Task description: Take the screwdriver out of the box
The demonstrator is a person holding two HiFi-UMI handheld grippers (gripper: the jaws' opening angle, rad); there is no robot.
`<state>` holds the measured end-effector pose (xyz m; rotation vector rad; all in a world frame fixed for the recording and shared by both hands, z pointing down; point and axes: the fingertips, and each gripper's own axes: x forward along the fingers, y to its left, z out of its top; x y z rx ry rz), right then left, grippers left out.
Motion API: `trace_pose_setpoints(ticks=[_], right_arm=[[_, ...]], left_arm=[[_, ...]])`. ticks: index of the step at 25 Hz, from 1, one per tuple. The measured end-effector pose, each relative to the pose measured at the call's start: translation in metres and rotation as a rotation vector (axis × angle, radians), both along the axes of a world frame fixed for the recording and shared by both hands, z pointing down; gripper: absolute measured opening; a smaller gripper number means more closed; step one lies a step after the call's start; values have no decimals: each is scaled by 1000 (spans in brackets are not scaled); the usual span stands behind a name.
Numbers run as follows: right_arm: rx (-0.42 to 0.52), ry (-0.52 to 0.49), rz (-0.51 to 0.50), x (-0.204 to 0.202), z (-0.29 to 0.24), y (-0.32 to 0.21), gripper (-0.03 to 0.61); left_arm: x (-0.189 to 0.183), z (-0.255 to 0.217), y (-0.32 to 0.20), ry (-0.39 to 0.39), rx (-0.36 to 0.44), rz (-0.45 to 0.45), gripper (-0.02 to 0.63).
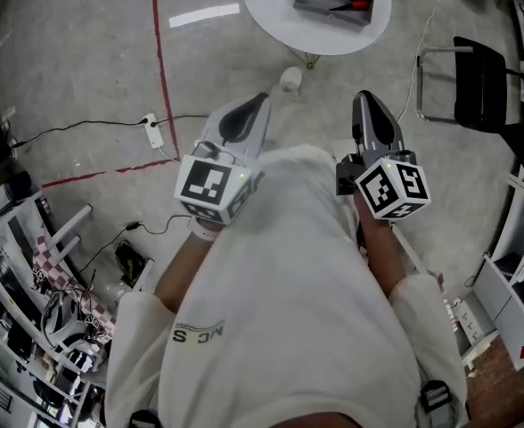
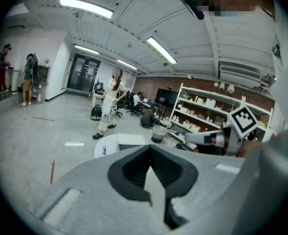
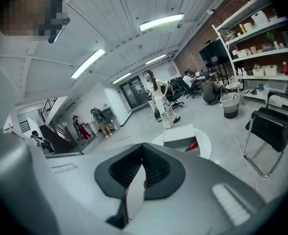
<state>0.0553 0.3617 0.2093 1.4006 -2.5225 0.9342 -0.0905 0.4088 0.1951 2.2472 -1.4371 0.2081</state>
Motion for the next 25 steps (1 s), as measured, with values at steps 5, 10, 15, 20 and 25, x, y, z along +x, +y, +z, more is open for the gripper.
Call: trace_pose_setpoints(ticks=[5, 10, 15, 20, 25], right_arm=[[-23, -20, 38, -5, 8, -89, -9], [-38, -23, 71, 2, 10, -191, -9], [-81, -51, 102, 11, 16, -253, -9], [-107, -47, 120, 12, 28, -286, -9], [-173, -36, 145, 11, 56, -300, -9]], left_arm=[[-7, 4, -89, 0, -16, 36, 2], [-6, -9, -190, -42, -3, 69, 2], [0, -12, -255, -70, -7, 76, 2], [6, 4, -289, -71, -46, 98, 2], [11, 23, -315, -73, -71, 144, 2]])
